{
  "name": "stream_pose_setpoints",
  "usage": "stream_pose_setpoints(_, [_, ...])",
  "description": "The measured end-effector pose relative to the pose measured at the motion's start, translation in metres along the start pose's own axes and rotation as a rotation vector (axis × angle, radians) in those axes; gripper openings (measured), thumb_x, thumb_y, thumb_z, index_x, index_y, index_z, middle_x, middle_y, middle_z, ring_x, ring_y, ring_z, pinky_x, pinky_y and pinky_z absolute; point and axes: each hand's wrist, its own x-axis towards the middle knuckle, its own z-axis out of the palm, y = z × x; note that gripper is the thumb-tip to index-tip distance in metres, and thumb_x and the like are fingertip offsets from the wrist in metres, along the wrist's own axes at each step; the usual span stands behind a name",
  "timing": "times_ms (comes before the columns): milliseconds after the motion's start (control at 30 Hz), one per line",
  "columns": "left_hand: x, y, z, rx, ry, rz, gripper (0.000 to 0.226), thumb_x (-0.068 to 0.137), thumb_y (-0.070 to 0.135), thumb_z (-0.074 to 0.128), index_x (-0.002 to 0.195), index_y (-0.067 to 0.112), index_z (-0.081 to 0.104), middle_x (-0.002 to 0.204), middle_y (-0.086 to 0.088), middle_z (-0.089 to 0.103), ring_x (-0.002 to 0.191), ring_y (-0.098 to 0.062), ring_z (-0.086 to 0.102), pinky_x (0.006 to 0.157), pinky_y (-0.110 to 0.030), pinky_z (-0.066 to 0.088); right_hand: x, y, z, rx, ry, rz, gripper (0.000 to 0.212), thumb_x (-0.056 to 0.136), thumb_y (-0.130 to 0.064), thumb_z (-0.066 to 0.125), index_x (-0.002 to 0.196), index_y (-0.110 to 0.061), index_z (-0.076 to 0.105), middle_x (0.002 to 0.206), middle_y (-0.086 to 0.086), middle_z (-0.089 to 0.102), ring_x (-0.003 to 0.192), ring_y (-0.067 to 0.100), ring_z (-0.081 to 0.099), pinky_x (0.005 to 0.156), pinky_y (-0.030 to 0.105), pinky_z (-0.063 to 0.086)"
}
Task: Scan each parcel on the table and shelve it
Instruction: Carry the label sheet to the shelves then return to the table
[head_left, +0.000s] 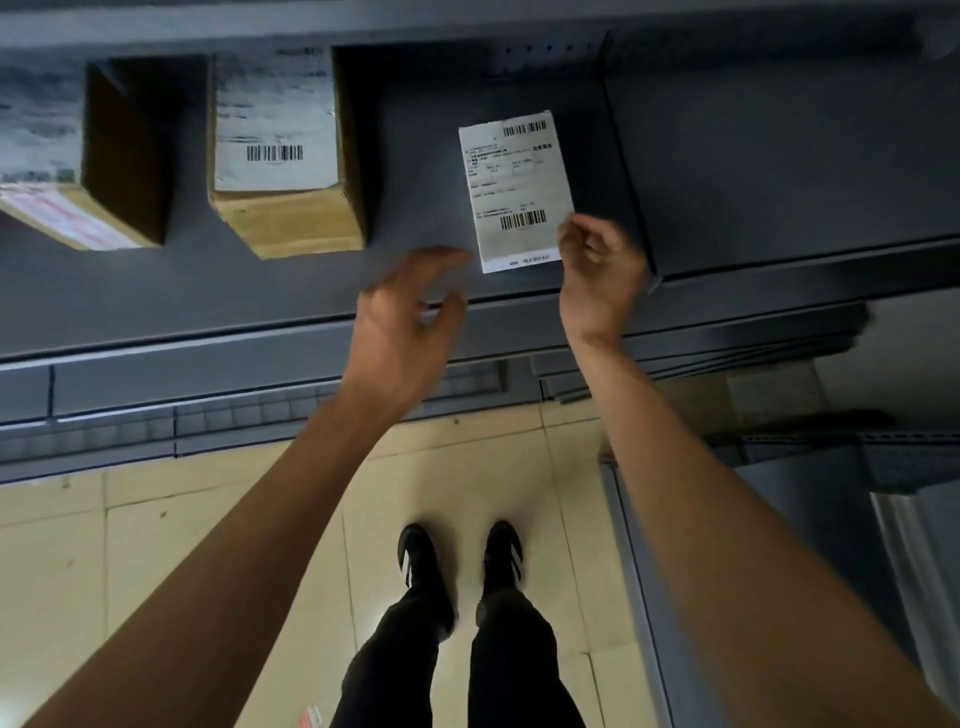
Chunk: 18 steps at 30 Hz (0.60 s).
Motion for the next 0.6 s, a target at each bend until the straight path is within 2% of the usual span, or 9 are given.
stream_pose_setpoints(67, [0.008, -0.007, 0.007, 0.005, 0.002, 0.01, 0.032, 0.095, 0.008, 0.063, 0.124, 0.019, 0.07, 0.119, 0.019, 0.06, 0.092, 0.0, 0.062, 0.081, -0.007, 0.05, 0.009, 0.009, 0.003, -0.09, 0.01, -0.051, 0.014, 0.092, 0.001, 0.069, 0.106, 0.0, 0.072, 0.099, 0.01, 0.074, 0.093, 0.017, 0.072, 0.081, 0.027, 0.056])
stream_pose_setpoints(167, [0.017, -0.014, 0.014, 0.005, 0.001, 0.036, 0.033, 0.096, 0.013, 0.062, 0.126, 0.024, 0.069, 0.121, 0.018, 0.06, 0.098, -0.012, 0.064, 0.083, -0.017, 0.053, 0.016, 0.017, 0.009, -0.231, 0.05, -0.156, 0.014, 0.093, -0.009, 0.07, 0.106, -0.005, 0.074, 0.093, -0.002, 0.075, 0.084, 0.0, 0.071, 0.073, 0.016, 0.056])
stream_pose_setpoints(233, [0.022, -0.018, 0.017, -0.013, 0.014, 0.062, 0.032, 0.096, 0.013, 0.063, 0.125, 0.025, 0.069, 0.121, 0.017, 0.061, 0.099, -0.01, 0.063, 0.082, -0.017, 0.053, 0.017, 0.02, 0.015, -0.265, 0.088, -0.201, 0.012, 0.094, -0.015, 0.069, 0.103, -0.009, 0.074, 0.087, -0.007, 0.072, 0.076, -0.005, 0.068, 0.067, 0.018, 0.056])
stream_pose_setpoints(333, [0.026, -0.023, 0.02, -0.028, 0.026, 0.06, 0.033, 0.096, 0.013, 0.064, 0.124, 0.029, 0.069, 0.12, 0.018, 0.06, 0.1, -0.009, 0.062, 0.083, -0.013, 0.051, 0.019, 0.02, 0.023, -0.302, 0.135, -0.219, 0.01, 0.094, -0.017, 0.068, 0.1, -0.012, 0.074, 0.085, -0.004, 0.074, 0.072, 0.004, 0.067, 0.07, 0.033, 0.059])
stream_pose_setpoints(433, [0.027, -0.028, 0.021, -0.02, 0.041, 0.091, 0.032, 0.096, 0.013, 0.065, 0.124, 0.029, 0.069, 0.12, 0.019, 0.061, 0.1, -0.009, 0.063, 0.083, -0.01, 0.048, 0.027, 0.018, 0.031, -0.354, 0.131, -0.191, 0.011, 0.094, -0.018, 0.068, 0.099, -0.012, 0.074, 0.089, 0.002, 0.075, 0.086, 0.023, 0.07, 0.078, 0.046, 0.056])
stream_pose_setpoints(600, [0.034, -0.037, 0.019, 0.021, 0.066, 0.141, 0.031, 0.097, 0.014, 0.065, 0.125, 0.026, 0.07, 0.122, 0.019, 0.061, 0.103, -0.01, 0.064, 0.083, -0.014, 0.052, 0.046, 0.008, 0.042, -0.438, 0.12, -0.132, 0.016, 0.093, -0.025, 0.064, 0.106, -0.022, 0.072, 0.098, -0.004, 0.074, 0.103, 0.026, 0.066, 0.093, 0.049, 0.05])
